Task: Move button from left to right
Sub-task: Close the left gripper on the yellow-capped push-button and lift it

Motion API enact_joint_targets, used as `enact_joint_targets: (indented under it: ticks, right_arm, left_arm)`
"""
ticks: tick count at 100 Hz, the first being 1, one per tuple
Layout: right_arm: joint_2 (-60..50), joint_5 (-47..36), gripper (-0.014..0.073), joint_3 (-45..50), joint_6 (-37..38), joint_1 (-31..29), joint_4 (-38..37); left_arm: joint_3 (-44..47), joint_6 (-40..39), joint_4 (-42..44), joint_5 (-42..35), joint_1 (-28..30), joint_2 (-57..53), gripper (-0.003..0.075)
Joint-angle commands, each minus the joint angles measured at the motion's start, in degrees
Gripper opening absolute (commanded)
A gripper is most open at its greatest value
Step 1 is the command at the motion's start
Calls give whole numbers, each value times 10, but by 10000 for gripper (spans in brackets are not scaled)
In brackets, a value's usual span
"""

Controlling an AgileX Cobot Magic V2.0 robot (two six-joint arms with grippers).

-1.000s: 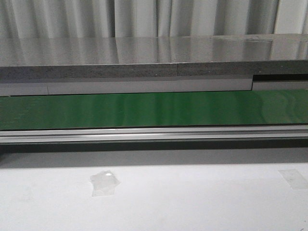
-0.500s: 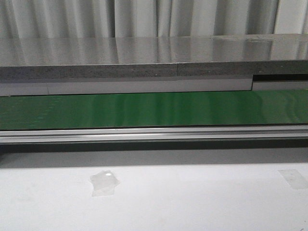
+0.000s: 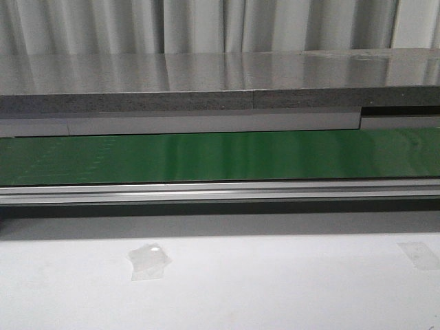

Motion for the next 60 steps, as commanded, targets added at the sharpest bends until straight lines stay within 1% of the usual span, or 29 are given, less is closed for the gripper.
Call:
enact_joint_targets:
  ticks: [1, 11, 17, 25, 33, 42, 48, 53, 60]
  right_arm:
    - [-11, -48, -68, -9, -1, 0, -4]
    - [-11, -48, -68, -9, -1, 0, -4]
    - [-11, -48, -68, -9, -1, 0, -4]
    - [-11, -48, -68, -9, -1, 0, -4]
    - [-11, -48, -68, -9, -1, 0, -4]
    - [-11, -48, -68, -9, -1, 0, -4]
    - [-11, -48, -68, -9, -1, 0, -4]
    - [-11, -48, -68, -9, -1, 0, -4]
    - [-11, -48, -68, -9, -1, 0, -4]
  left_arm:
    - [-43, -20, 29, -42, -4, 28, 568]
    - [-84, -20, 41, -46, 5, 76, 568]
    - [-112, -20, 42, -46, 23, 112, 568]
    - [-156, -14, 33, -46, 62, 158, 568]
    - [-196, 18, -8, -45, 103, 203, 568]
    - [-240, 85, -93, -35, 157, 258, 568]
    - [-259, 116, -140, -29, 185, 291, 568]
    - [-271, 129, -160, -28, 209, 316, 568]
    - [-281, 136, -164, -30, 228, 345, 568]
